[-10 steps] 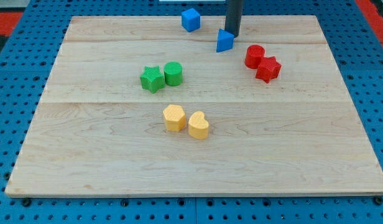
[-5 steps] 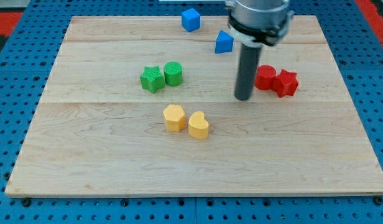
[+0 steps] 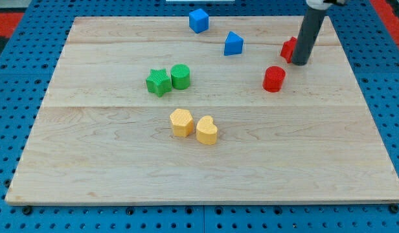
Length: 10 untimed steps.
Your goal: Separate the red star from red circle
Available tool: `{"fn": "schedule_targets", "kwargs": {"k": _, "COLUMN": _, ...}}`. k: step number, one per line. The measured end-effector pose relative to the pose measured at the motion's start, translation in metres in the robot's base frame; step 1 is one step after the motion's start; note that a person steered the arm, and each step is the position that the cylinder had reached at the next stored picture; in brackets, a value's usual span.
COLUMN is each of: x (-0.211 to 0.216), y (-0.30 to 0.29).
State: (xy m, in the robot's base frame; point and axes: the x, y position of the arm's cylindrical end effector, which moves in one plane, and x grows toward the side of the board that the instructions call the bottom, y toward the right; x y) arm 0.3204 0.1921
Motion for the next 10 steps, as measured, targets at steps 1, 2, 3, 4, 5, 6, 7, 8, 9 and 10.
{"fn": "schedule_targets", "kwargs": {"k": 1, "x": -0.026, "y": 0.000}}
{"fn": "schedule_targets", "kwargs": {"k": 2, "x": -0.046, "y": -0.006}}
{"fn": "schedule_targets", "kwargs": {"k": 3, "x": -0.067, "y": -0.014}}
{"fn": "schedule_targets", "kwargs": {"k": 4, "x": -0.062, "y": -0.014}}
{"fn": "schedule_targets", "kwargs": {"k": 5, "x": -0.059, "y": -0.016}}
{"fn": "schedule_targets", "kwargs": {"k": 6, "x": -0.056, "y": -0.013}}
{"fn": "schedule_targets", "kwargs": {"k": 7, "x": 0.011, "y": -0.008}}
{"fn": "schedule_targets", "kwargs": {"k": 8, "x": 0.077, "y": -0.028}}
{"fn": "schedule_targets", "kwargs": {"k": 9, "x": 0.062, "y": -0.039}}
{"fn": "schedule_targets", "kwargs": {"k": 10, "x": 0.054, "y": -0.034}}
